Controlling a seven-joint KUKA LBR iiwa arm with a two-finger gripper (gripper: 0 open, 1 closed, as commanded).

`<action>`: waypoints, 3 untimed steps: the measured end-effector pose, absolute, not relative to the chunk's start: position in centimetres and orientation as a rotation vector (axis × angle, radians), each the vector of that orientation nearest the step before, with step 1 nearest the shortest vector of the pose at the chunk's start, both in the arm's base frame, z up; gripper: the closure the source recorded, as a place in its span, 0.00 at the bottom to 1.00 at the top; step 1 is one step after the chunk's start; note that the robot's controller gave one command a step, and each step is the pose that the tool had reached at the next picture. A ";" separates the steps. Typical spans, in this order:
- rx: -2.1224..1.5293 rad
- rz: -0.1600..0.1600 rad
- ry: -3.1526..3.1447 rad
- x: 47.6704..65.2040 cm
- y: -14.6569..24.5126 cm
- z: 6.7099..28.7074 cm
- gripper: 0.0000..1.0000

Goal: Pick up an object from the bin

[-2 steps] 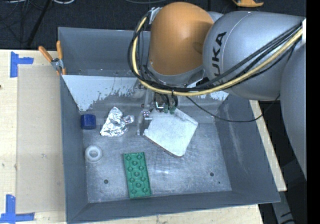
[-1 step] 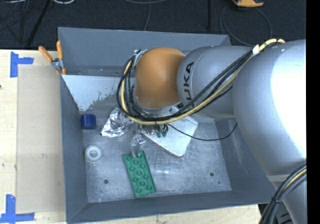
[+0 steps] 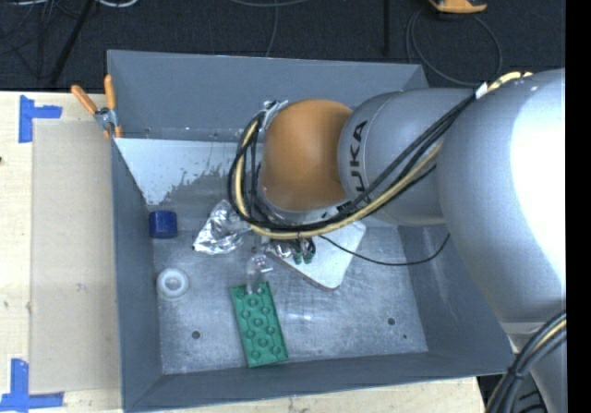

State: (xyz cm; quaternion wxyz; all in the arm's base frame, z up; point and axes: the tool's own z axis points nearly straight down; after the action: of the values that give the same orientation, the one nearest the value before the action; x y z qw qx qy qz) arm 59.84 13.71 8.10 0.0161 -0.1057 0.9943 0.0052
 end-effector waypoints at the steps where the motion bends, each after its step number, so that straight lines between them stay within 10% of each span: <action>1: -0.222 -0.002 3.136 54.0 5.4 9.0 0.00; 3: -0.264 -0.005 3.107 51.3 5.5 7.6 0.00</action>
Offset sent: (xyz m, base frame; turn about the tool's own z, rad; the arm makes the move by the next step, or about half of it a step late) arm -0.0576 -0.0797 0.0084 0.0638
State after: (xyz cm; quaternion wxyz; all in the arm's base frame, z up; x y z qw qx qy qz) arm 51.26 5.45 7.56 0.0119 -0.0845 0.9963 -0.0015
